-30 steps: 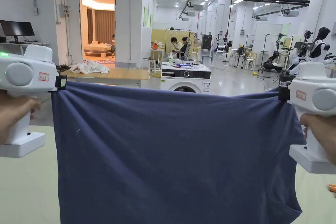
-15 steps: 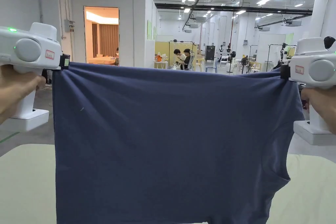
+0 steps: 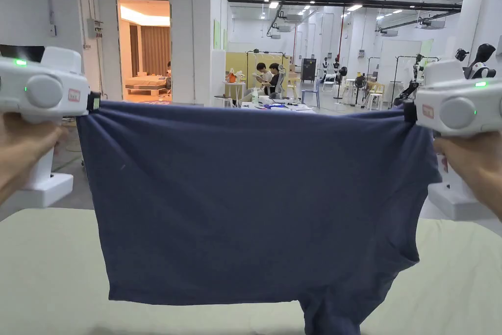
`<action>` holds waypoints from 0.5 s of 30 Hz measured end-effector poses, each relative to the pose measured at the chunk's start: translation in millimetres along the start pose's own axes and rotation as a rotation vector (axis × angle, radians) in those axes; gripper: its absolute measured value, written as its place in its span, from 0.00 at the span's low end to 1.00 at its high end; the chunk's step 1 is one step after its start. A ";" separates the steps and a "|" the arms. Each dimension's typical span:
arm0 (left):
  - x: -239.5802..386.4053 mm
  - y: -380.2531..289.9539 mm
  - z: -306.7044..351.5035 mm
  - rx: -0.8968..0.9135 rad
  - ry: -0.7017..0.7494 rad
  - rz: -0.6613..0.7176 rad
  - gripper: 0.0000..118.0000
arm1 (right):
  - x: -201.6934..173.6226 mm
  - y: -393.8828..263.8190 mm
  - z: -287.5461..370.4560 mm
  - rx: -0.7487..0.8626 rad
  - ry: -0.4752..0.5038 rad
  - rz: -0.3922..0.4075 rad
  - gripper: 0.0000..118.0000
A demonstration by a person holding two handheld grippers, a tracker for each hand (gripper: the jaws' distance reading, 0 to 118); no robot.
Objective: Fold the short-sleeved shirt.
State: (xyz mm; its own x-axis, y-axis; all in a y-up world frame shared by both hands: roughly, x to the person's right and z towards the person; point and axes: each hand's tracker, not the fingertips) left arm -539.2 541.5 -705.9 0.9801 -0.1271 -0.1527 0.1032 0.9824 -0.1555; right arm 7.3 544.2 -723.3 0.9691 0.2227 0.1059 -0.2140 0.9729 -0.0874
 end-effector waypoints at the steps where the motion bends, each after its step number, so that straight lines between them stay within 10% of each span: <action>1: 0.5 -15.4 0.6 -0.015 -0.010 0.003 0.00 | -1.8 -14.5 3.3 -0.010 0.003 -0.004 0.02; 15: -9.5 -228.1 97.3 -0.185 -0.071 0.113 0.00 | -23.3 -187.4 103.6 -0.195 0.062 0.008 0.02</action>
State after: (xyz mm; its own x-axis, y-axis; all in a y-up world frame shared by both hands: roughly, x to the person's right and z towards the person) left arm -555.5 331.9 -574.0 0.9938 -0.0010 -0.1113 -0.0347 0.9472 -0.3188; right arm 12.1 363.1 -606.8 0.9744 0.2207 0.0437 -0.2003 0.9394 -0.2784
